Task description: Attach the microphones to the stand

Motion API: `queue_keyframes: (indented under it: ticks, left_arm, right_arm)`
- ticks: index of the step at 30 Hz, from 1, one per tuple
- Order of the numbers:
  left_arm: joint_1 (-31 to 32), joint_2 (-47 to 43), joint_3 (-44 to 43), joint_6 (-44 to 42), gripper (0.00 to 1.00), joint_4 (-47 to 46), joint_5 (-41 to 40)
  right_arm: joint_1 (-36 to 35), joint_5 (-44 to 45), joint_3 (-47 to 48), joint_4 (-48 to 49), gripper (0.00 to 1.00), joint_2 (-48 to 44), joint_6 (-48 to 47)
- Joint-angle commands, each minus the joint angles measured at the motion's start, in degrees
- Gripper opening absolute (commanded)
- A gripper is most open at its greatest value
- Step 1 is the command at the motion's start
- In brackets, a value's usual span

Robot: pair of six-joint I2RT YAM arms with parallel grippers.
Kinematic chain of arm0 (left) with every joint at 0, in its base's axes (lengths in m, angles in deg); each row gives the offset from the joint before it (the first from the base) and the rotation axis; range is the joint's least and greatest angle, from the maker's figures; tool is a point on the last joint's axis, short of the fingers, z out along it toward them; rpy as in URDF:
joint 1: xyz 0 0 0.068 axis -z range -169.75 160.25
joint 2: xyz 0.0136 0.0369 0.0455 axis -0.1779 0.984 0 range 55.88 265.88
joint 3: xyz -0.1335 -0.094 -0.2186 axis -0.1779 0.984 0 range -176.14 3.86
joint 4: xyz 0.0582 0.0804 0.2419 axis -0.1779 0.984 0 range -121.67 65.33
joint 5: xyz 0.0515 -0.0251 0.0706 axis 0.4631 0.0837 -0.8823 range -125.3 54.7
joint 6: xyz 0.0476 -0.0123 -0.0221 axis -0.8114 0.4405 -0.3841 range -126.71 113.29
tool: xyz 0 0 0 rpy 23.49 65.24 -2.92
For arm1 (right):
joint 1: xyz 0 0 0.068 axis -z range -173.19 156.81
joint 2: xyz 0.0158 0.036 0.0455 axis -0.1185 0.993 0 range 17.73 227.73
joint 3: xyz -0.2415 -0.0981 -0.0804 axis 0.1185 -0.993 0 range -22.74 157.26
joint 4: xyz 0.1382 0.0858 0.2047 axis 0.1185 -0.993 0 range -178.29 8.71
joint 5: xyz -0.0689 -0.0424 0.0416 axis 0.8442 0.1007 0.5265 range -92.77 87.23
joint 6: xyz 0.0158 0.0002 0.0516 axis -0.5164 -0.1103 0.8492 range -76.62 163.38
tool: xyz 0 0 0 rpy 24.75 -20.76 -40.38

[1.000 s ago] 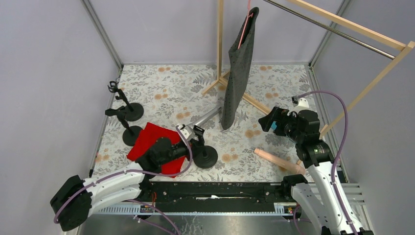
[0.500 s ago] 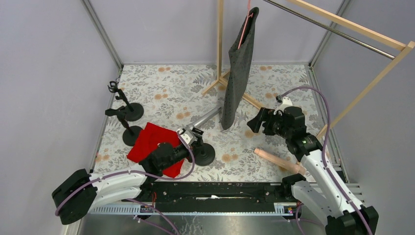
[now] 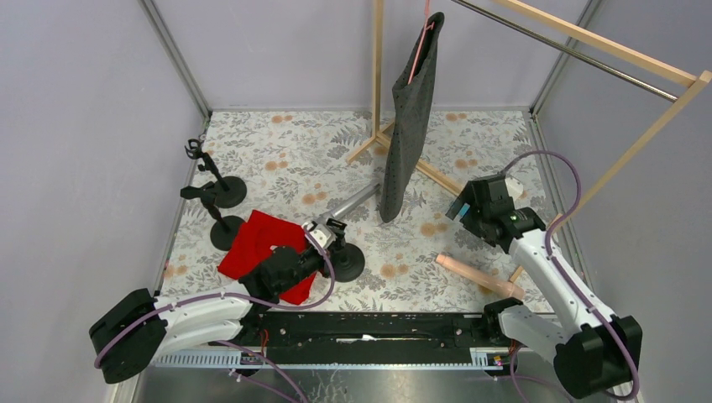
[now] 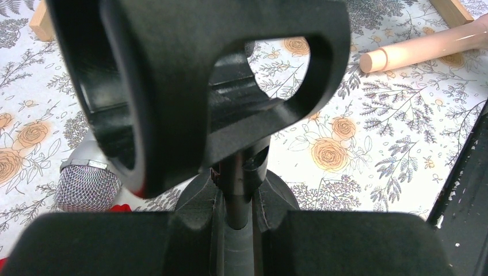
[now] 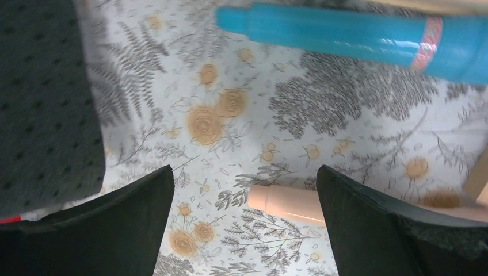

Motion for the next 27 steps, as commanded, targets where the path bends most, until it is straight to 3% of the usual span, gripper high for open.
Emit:
queue_keyframes:
  ticks: [1, 10, 18, 27]
  left_arm:
    - [0.32, -1.65, -0.53, 0.65, 0.03, -7.11, -1.51]
    - [0.66, -3.34, -0.84, 1.13, 0.03, -5.79, -1.12]
    - [1.26, -5.17, -0.93, 1.53, 0.02, -4.47, -1.26]
    - [1.82, -4.97, -0.49, 1.36, 0.02, -4.85, -1.51]
  right_arm:
    - [-0.25, 8.96, 1.16, -6.03, 1.00, 2.73, 21.56]
    - [0.23, 19.01, 9.59, -12.31, 1.00, 15.40, 50.12]
    - [5.46, 15.77, 10.93, -12.28, 1.00, 28.34, 55.14]
    - [6.71, 20.28, 11.67, -10.70, 0.99, 30.90, 55.21]
